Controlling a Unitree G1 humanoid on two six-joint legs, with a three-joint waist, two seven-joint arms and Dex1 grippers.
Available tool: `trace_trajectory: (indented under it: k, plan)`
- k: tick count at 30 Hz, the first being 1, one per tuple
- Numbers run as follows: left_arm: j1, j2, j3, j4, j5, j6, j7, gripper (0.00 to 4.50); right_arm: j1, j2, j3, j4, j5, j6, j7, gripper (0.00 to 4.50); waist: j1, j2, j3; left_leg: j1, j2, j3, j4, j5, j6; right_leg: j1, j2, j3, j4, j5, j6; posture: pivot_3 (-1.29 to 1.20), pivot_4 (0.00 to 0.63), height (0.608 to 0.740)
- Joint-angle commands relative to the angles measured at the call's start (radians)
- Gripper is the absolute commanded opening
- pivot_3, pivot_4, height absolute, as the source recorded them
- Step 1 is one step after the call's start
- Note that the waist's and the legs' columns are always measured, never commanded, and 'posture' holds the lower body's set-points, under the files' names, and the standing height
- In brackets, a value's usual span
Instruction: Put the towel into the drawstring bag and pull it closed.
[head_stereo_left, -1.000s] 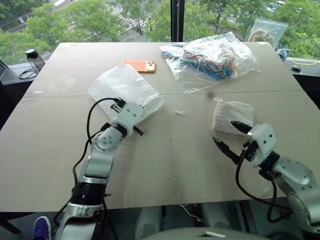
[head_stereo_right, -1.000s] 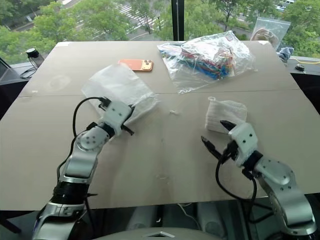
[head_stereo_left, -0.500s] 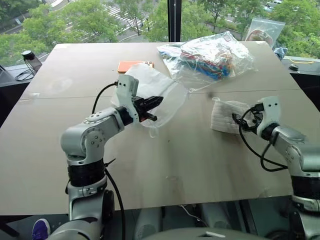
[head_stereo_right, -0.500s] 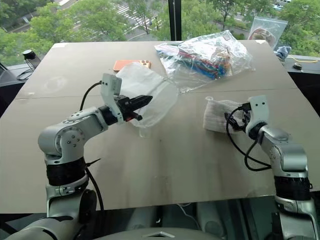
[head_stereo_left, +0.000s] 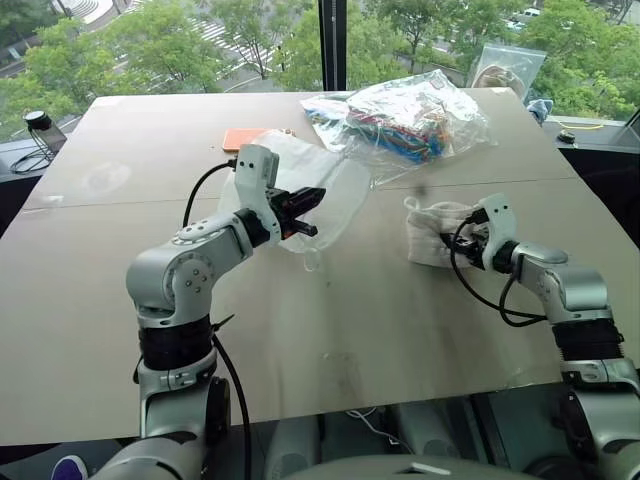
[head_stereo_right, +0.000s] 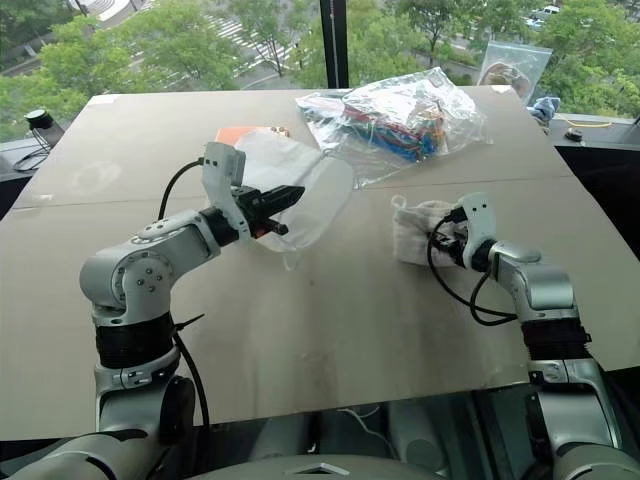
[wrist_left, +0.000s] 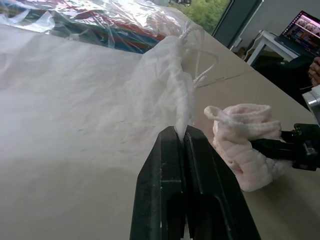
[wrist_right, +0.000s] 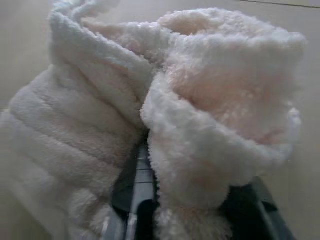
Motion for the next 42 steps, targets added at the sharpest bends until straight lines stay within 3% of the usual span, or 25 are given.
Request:
trace_trajectory:
  k: [1, 4, 11, 18, 22, 29, 36, 42]
  plan:
    - [-0.024, 0.005, -0.01, 0.005, -0.015, -0.027, -0.006, 0.0, 0.059, 0.037, 0.067, -0.066, 0.004, -0.055, 0.054, 0.01, -0.002, 0.0, 0.0, 0.0, 0.0, 0.0, -0.001, 0.0, 0.0, 0.0, 0.0, 0.001, 0.0, 0.0, 0.0, 0.0, 0.15, 0.74]
    - [-0.032, 0.013, -0.042, 0.024, 0.002, -0.046, -0.019, 0.0, 0.095, 0.066, 0.042, -0.201, 0.049, -0.126, 0.081, 0.01, -0.002, 0.001, 0.001, 0.0, 0.0, 0.0, -0.002, 0.0, 0.0, -0.001, 0.0, 0.001, -0.001, 0.0, -0.001, 0.0, 0.15, 0.74]
    - [-0.048, 0.046, -0.152, 0.066, 0.049, -0.117, -0.072, 0.0, 0.122, 0.191, 0.057, -0.474, 0.214, -0.025, 0.047, 0.01, 0.014, 0.008, 0.005, -0.016, -0.001, -0.001, 0.0, 0.0, 0.0, -0.014, -0.001, 0.0, 0.0, 0.002, -0.003, 0.0, 0.15, 0.74]
    - [-0.047, 0.108, -0.215, 0.062, 0.045, -0.163, -0.186, 0.0, 0.01, 0.308, 0.126, -0.285, 0.082, -0.057, -0.115, 0.01, 0.027, 0.009, 0.006, -0.016, -0.001, -0.001, 0.0, 0.0, 0.0, -0.015, -0.001, -0.001, 0.0, 0.002, -0.004, 0.0, 0.15, 0.74]
    - [-0.024, 0.133, -0.229, 0.025, 0.041, -0.162, -0.214, 0.0, -0.071, 0.388, 0.086, -0.141, 0.043, -0.103, -0.214, 0.01, 0.027, 0.01, 0.006, -0.017, -0.001, -0.001, 0.0, 0.0, 0.0, -0.015, -0.002, -0.002, 0.0, 0.002, -0.004, 0.0, 0.15, 0.74]
    - [0.033, 0.159, -0.222, -0.018, 0.043, -0.173, -0.228, 0.0, -0.107, 0.447, 0.034, -0.079, 0.055, -0.1, -0.264, 0.01, 0.026, 0.011, 0.007, -0.017, -0.001, -0.001, -0.001, 0.0, 0.0, -0.015, -0.002, -0.002, 0.0, 0.002, -0.004, 0.0, 0.15, 0.74]
    - [0.087, 0.159, -0.2, -0.044, 0.025, -0.178, -0.227, 0.0, -0.137, 0.593, -0.143, -0.05, 0.221, -0.056, -0.361, 0.01, 0.026, 0.012, 0.008, -0.017, -0.001, -0.001, -0.001, 0.0, 0.0, -0.015, -0.002, -0.003, 0.0, 0.002, -0.004, 0.0, 0.15, 0.74]
    - [0.007, 0.087, -0.145, -0.032, -0.055, -0.168, -0.205, 0.0, -0.165, 0.655, -0.259, -0.08, 0.435, 0.022, -0.413, 0.01, 0.032, 0.013, 0.009, -0.02, -0.002, -0.003, -0.001, 0.0, 0.0, -0.015, -0.004, -0.006, -0.001, 0.002, -0.004, 0.0, 0.15, 0.74]
